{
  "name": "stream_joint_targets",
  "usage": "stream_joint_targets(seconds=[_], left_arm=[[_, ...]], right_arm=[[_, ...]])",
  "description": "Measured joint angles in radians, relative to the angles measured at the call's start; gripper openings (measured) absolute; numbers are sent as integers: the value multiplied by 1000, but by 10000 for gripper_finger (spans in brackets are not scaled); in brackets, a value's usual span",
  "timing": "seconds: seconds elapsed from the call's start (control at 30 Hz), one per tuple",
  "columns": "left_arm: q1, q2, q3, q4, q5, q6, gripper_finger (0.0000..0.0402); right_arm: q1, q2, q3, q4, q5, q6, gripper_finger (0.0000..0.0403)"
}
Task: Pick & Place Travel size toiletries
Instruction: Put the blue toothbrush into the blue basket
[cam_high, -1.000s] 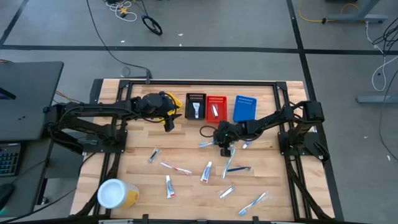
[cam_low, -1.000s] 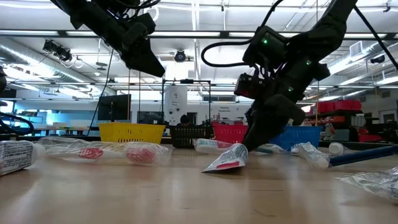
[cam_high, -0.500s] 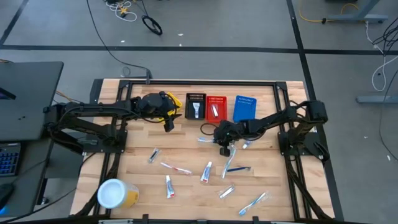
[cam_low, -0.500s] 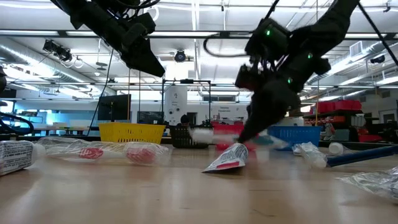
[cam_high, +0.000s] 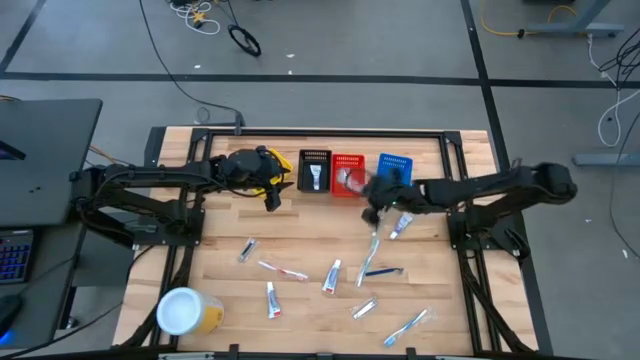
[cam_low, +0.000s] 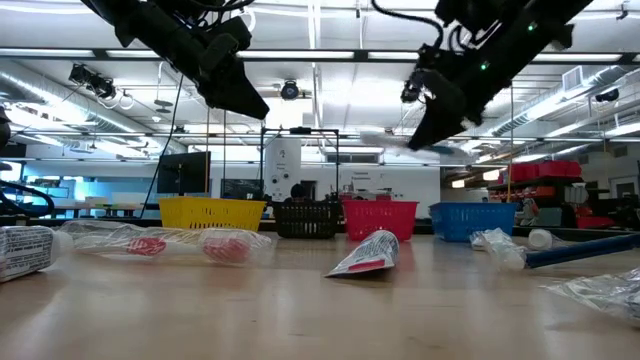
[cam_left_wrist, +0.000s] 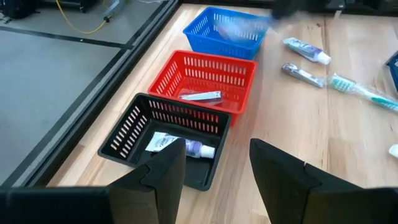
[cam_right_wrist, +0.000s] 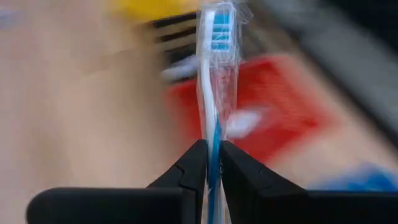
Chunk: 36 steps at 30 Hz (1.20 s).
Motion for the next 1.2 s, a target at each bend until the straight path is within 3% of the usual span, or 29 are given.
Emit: stream_joint_targets(seconds=[0.1,0.17,0.47,0.7,0.87,1.2], left_arm=[[0,0,0,0,0,0,187],[0,0,0,0,0,0,187],[0,0,0,3,0,0,188],[0,0,0,3,0,0,190],[0,0,0,3,0,0,188],[0,0,0,3,0,0,189]], right_arm=[[-30,-37,0,-91,262,160,51],[-70,-40,-1,-127,323,246,51],[-269,-39,-176,81,220,304,51],[-340,-40,-304,332,124,203,51],[-374,-40,-342,362,-15,194,51],[-378,-40,-346,358,-52,136,70]])
